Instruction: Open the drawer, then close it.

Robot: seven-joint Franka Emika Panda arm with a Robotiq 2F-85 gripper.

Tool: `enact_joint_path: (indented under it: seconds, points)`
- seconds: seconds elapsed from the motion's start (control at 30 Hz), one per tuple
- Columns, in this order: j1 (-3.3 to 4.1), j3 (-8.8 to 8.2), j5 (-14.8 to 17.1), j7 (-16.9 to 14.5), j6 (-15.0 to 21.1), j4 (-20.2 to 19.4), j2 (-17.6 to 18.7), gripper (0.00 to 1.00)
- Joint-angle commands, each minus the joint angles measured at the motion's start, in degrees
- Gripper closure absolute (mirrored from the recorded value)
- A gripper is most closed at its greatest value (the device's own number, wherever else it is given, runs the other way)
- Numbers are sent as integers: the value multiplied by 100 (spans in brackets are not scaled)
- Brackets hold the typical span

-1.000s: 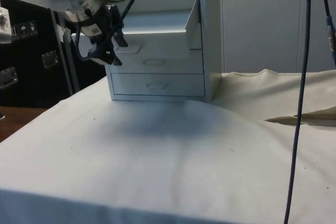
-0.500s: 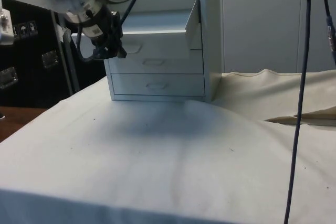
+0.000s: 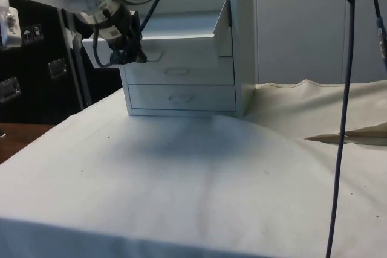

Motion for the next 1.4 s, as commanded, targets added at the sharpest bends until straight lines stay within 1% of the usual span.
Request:
enact_joint_path:
  seconds: [0.0, 0.13, 0.17, 0.2, 0.27, 0.37, 0.43, 0.47, 0.7, 0.73, 0.77, 1.0, 1.03, 1.07, 1.3, 1.33, 1.37]
  points:
    - [-6, -6, -57, -52, 126, -63, -40, 100]
    - [-11, -46, -92, -132, 166, -92, -69, 100]
    - [0, -40, -23, -120, 46, -17, -11, 100]
    - [6, -69, -109, -160, 138, -97, -92, 100]
    - [23, -80, -138, -172, 109, -103, -115, 100]
    - [23, -86, -212, -183, 52, -132, -183, 100]
    - [0, -74, -201, -166, 11, -97, -155, 100]
    - [11, -92, -258, -189, 29, -138, -212, 100]
    - [6, -138, -413, -241, -57, -138, -281, 100]
    - [0, -97, -315, -201, -46, -97, -223, 100]
    - [6, -138, -424, -246, -69, -138, -286, 100]
    - [0, -166, -556, -269, -149, -143, -338, 100]
    - [0, -132, -470, -229, -155, -97, -298, 100]
    - [-6, -172, -561, -275, -155, -138, -344, 100]
    - [-40, -229, -567, -304, -120, -155, -367, 100]
    - [0, -183, -481, -241, -183, -92, -327, 100]
    - [-46, -235, -561, -304, -109, -160, -367, 100]
